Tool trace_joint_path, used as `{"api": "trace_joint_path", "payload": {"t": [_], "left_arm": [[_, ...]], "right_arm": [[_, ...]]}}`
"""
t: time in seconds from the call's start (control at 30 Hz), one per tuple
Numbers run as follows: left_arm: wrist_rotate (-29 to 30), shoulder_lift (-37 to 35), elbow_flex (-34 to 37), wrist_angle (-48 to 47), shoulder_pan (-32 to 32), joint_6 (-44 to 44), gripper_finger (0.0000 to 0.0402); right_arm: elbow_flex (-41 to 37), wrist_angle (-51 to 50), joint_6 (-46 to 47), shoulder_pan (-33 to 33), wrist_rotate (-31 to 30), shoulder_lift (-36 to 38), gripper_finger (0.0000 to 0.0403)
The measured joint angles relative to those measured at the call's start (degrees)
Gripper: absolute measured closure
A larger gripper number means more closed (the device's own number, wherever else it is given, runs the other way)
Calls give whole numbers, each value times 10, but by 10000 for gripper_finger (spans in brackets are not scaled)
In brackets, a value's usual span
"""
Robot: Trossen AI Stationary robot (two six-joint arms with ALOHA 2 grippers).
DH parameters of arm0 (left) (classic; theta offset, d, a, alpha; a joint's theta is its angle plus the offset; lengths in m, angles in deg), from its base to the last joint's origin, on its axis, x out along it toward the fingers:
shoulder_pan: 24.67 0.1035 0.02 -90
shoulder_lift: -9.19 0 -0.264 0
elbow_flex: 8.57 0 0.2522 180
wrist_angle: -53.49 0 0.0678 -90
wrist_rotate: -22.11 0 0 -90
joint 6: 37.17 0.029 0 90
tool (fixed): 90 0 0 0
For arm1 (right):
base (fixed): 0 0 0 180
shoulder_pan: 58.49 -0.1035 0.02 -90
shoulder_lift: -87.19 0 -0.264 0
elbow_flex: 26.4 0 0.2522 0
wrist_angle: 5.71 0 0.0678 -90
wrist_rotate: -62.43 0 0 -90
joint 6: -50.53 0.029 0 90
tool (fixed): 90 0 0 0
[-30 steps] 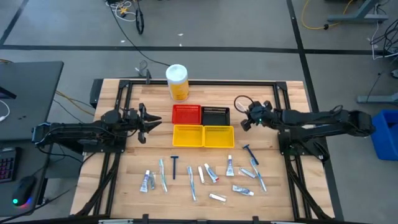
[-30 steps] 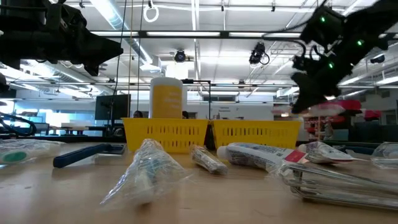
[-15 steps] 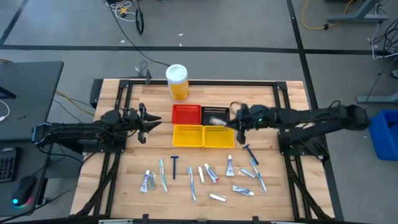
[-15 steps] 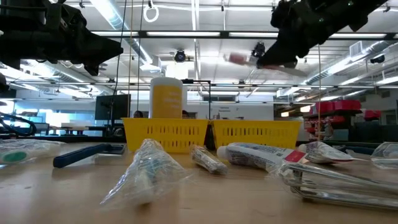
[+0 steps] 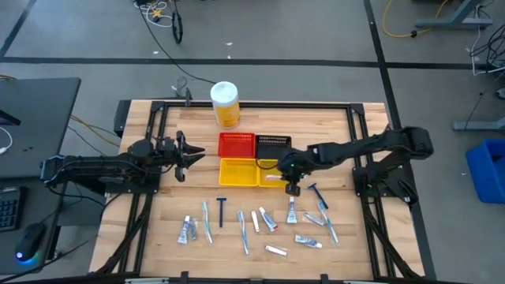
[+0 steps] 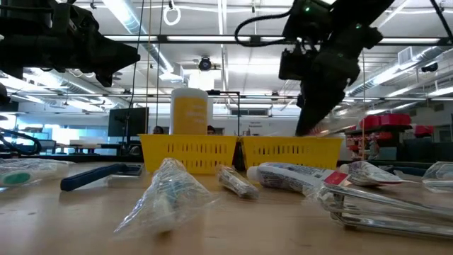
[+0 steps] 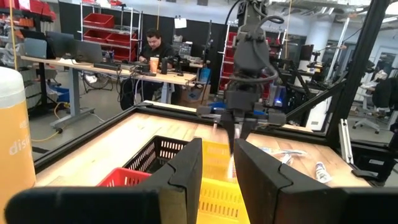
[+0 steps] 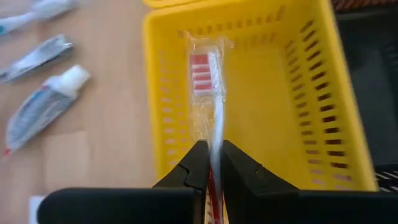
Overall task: Pick & Place Travel size toiletries
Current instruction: Put the red toothbrush into the right yellow bin
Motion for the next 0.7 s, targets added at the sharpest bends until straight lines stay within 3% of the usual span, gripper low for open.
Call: {"api": "trace_joint_path", "payload": {"t": [0.47, 0.7], "left_arm": [[0, 0, 0, 0, 0, 2, 302], [0, 0, 0, -1, 0, 2, 302]], "right_arm": [[6, 29, -2, 17, 1, -50, 366], [6, 31, -2, 19, 0, -51, 320]]}}
